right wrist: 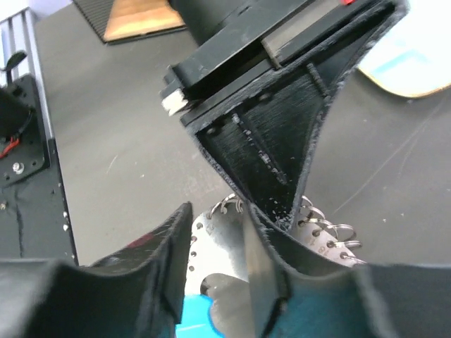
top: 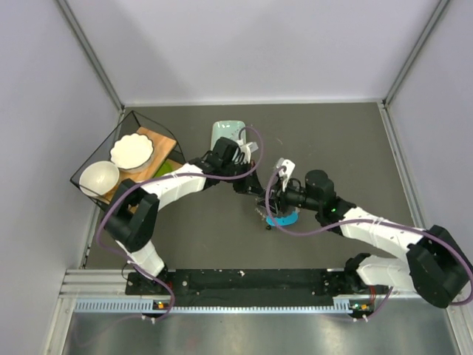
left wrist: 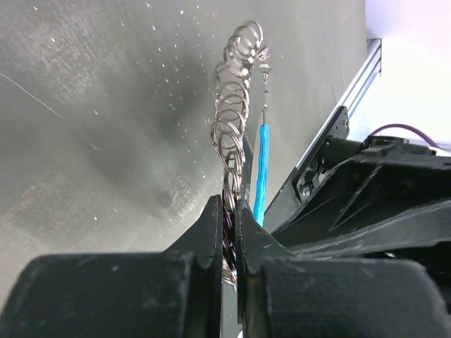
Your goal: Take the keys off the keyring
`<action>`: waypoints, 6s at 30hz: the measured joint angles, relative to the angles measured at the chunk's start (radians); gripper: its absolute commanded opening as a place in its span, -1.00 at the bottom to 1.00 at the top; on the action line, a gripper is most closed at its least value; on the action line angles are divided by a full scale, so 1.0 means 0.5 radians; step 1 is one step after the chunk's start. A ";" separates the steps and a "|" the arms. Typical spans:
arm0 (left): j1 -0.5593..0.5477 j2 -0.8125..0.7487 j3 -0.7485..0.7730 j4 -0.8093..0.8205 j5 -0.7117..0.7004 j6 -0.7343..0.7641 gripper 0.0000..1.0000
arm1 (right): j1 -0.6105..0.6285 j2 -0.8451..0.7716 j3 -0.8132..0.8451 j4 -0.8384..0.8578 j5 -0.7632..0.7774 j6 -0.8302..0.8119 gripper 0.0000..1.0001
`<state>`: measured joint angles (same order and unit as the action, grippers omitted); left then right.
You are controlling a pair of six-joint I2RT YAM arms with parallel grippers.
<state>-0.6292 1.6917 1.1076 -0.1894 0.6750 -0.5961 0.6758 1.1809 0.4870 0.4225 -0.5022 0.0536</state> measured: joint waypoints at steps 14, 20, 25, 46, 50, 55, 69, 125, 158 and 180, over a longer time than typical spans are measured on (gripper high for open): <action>-0.008 -0.530 -0.039 0.216 -0.301 -0.032 -1.00 | 0.000 -0.849 0.072 -0.505 0.324 0.254 0.05; -0.007 -0.903 -0.046 0.406 -0.509 -0.028 -1.00 | 0.000 -1.140 -0.341 -0.031 0.263 0.262 0.05; -0.007 -1.118 -0.072 0.539 -0.600 -0.014 -1.00 | 0.000 -1.069 -0.472 0.259 0.260 0.246 0.11; -0.008 -1.357 -0.297 0.732 -0.705 -0.085 -1.00 | 0.323 -0.217 -0.157 1.168 0.549 -0.123 0.32; -0.007 -1.382 -0.313 0.746 -0.723 -0.093 -1.00 | 0.335 -0.156 -0.121 1.204 0.570 -0.124 0.19; -0.007 -1.402 -0.320 0.783 -0.742 -0.100 -1.00 | 0.359 -0.096 -0.068 1.220 0.598 -0.123 -0.01; -0.007 -1.403 -0.340 0.790 -0.814 -0.092 -1.00 | 0.413 -0.025 -0.055 1.269 0.637 -0.057 -0.28; -0.010 -1.747 -0.643 0.121 -0.900 0.433 0.10 | 0.445 -0.365 0.680 -1.018 0.867 -0.761 -1.00; -0.107 -1.623 -0.585 0.239 -0.264 0.758 -0.16 | 0.445 -0.338 0.903 -1.223 0.274 -0.680 -1.00; -0.163 -1.595 -0.767 0.289 -0.386 0.741 -0.17 | 0.445 -0.114 1.288 -2.040 0.319 -0.089 -1.00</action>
<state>-0.7109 0.8944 0.7242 -0.0448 0.4820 -0.2256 0.8982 1.1240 1.1309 -0.5976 -0.3428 0.0090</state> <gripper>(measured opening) 0.413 0.015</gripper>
